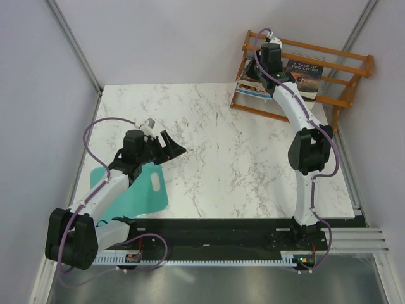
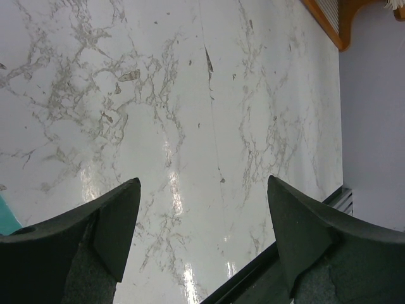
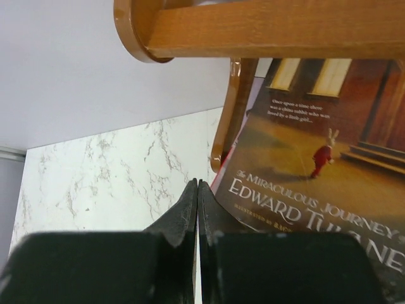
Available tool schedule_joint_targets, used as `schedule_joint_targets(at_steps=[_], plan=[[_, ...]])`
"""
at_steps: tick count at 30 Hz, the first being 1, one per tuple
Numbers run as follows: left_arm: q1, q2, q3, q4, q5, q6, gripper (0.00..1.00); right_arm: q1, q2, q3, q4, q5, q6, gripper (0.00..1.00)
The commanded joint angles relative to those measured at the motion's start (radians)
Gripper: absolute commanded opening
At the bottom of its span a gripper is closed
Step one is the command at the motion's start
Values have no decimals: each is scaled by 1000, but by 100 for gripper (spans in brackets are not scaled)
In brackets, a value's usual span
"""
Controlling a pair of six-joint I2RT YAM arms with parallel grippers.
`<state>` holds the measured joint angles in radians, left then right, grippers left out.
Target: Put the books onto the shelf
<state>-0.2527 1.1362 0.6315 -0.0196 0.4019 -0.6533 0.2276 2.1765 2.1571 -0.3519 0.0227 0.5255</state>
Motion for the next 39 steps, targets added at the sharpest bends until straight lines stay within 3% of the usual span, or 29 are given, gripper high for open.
schedule_joint_targets(at_steps=[1,20,39], plan=[[6,-29,0,41,9,24,87,27,68,108,11,0,7,2],[6,-30,7,30,6,30,87,41,161,147,-47,59,13,0],[6,-32,0,30,5,23,87,23,74,-8,-93,97,-5,0]])
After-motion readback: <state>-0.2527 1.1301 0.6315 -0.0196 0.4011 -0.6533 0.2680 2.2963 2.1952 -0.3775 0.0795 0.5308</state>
